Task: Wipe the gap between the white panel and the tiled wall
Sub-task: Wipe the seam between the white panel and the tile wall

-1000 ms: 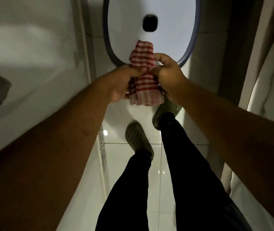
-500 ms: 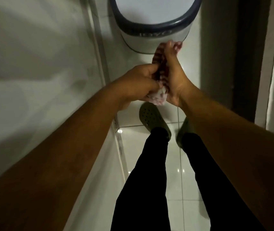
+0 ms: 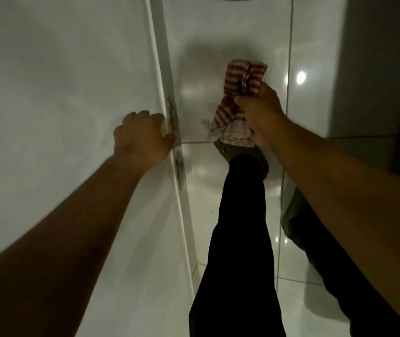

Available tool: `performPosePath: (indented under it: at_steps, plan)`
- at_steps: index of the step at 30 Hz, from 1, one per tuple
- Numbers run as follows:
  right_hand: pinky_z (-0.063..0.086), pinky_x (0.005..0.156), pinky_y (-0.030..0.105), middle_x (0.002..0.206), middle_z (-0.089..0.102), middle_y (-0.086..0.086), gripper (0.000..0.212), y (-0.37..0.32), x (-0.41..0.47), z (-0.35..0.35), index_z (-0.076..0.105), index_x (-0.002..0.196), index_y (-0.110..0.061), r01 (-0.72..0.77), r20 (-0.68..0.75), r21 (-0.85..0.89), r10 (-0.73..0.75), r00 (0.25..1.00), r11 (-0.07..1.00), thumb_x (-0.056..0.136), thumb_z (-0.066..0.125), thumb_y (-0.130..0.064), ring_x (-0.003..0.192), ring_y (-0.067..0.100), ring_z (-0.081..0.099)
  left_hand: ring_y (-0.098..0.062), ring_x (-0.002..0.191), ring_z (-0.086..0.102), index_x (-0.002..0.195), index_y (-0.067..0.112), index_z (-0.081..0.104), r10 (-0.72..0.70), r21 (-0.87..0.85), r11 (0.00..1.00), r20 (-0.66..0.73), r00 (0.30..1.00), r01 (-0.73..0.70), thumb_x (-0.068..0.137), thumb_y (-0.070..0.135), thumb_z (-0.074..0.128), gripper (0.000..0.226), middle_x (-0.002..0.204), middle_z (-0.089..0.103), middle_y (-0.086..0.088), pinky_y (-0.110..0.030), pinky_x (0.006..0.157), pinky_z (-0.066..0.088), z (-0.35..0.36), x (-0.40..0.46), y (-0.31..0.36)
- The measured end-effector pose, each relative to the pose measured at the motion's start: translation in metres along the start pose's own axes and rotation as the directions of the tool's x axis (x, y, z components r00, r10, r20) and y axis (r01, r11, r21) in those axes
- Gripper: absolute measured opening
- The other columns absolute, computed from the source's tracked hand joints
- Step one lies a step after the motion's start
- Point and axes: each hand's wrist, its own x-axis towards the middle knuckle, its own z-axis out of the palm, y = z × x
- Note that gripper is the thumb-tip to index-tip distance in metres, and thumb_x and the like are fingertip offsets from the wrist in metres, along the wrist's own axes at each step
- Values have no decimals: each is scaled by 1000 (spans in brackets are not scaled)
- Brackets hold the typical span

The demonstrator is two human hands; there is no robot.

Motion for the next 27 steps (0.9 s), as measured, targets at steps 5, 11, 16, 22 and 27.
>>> performPosePath:
  at_steps: [5, 11, 16, 22, 27]
  plan:
    - [50, 100, 44, 124, 65, 3, 32, 71, -17, 15, 56, 128, -18, -130, 87, -13, 131, 988, 991, 97, 51, -14, 109, 21, 62, -43, 151, 10, 143, 15, 45, 31, 283, 959, 12, 999, -33, 89, 59, 47, 69, 161, 26, -21, -61, 119, 11, 48, -34, -25]
    - [46, 97, 35, 127, 60, 6, 33, 128, -24, 32, 51, 132, -14, -46, 125, -157, 66, 990, 987, 99, 45, -13, 111, 20, 57, -47, 150, 6, 141, 12, 47, 149, 519, 848, -36, 988, -109, 89, 60, 42, 72, 160, 23, -27, -60, 120, 5, 80, -33, -60]
    - [45, 90, 28, 121, 63, 10, 31, 178, -20, 59, 54, 127, -9, -14, 112, -235, 41, 993, 972, 99, 41, -8, 107, 21, 59, -44, 151, 3, 143, 13, 45, 238, 719, 684, -60, 969, -124, 90, 59, 36, 71, 162, 20, -24, -55, 121, -5, 100, -20, -81]
    - [45, 101, 34, 132, 57, 13, 38, 236, -10, 107, 47, 136, -11, -46, 117, -193, 69, 991, 980, 99, 40, -9, 118, 25, 55, -43, 152, -2, 155, 15, 16, 274, 889, 451, -50, 960, -83, 96, 42, 10, 65, 165, 4, -20, -60, 119, -6, 136, -17, -95]
    - [45, 105, 46, 130, 58, 17, 39, 286, -1, 144, 48, 134, -9, -94, 145, -167, 119, 982, 981, 97, 40, -4, 118, 31, 56, -44, 152, -6, 154, 10, -2, 253, 937, 345, -46, 966, -46, 94, 45, 1, 70, 165, -6, -22, -63, 118, -6, 172, -22, -97]
